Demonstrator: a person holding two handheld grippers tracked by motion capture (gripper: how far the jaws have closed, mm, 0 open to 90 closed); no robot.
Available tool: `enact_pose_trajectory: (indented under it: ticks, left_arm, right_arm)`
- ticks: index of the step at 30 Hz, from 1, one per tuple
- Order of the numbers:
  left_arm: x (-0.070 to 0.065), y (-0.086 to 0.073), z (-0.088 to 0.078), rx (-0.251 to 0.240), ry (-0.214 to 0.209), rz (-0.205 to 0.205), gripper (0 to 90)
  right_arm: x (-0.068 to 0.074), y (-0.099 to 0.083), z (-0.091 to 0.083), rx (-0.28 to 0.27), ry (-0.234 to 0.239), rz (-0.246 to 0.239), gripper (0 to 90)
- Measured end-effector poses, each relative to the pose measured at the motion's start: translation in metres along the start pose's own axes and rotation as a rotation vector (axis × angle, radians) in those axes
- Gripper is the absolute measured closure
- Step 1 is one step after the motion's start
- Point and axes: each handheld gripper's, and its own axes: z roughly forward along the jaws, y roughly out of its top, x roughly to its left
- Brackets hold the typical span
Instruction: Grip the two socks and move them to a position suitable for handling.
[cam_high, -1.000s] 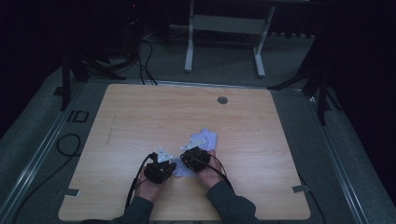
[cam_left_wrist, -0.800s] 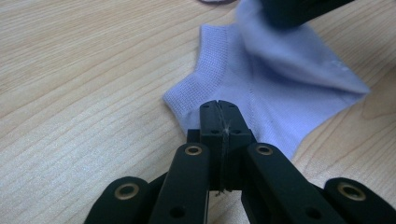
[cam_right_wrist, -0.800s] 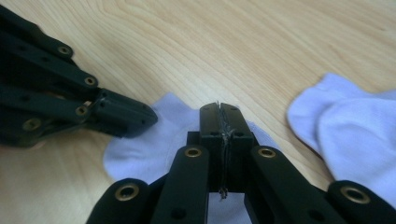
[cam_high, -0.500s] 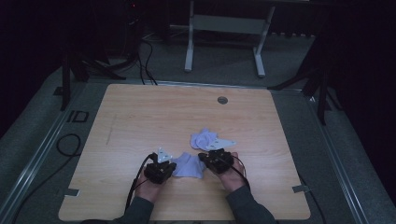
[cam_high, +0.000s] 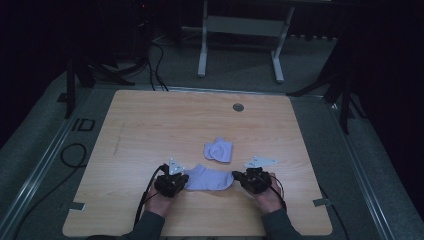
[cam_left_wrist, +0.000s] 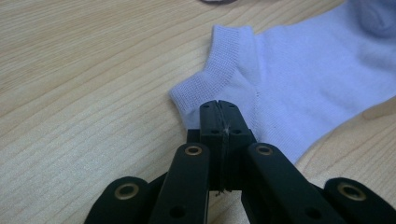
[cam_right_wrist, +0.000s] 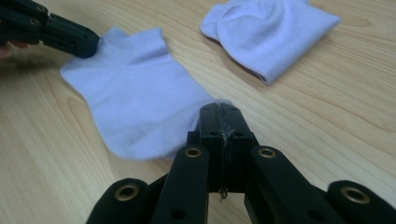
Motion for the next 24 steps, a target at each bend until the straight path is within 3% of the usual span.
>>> enact_pose_trajectory:
  ticks: [6, 11, 14, 17, 24]
  left_arm:
    - [0.000, 0.000, 0.000, -0.002, 0.000, -0.003, 89.5]
    - [0.000, -0.001, 0.000, -0.003, 0.003, -0.006, 89.5]
    - [0.000, -0.001, 0.000, -0.004, 0.004, -0.008, 89.5]
    - [-0.001, -0.001, 0.000, -0.006, 0.005, -0.012, 89.5]
    - [-0.001, -0.002, -0.002, 0.000, -0.002, -0.020, 89.4]
  right_arm:
    - [-0.008, -0.009, -0.013, 0.004, -0.048, 0.021, 88.7]
    - [-0.006, -0.008, -0.021, -0.020, -0.045, 0.023, 88.1]
    - [-0.001, -0.004, -0.021, -0.038, -0.017, 0.017, 86.9]
    - [0.005, 0.006, -0.013, -0.034, -0.003, -0.011, 86.7]
    - [0.002, 0.033, 0.013, -0.016, -0.019, -0.036, 84.5]
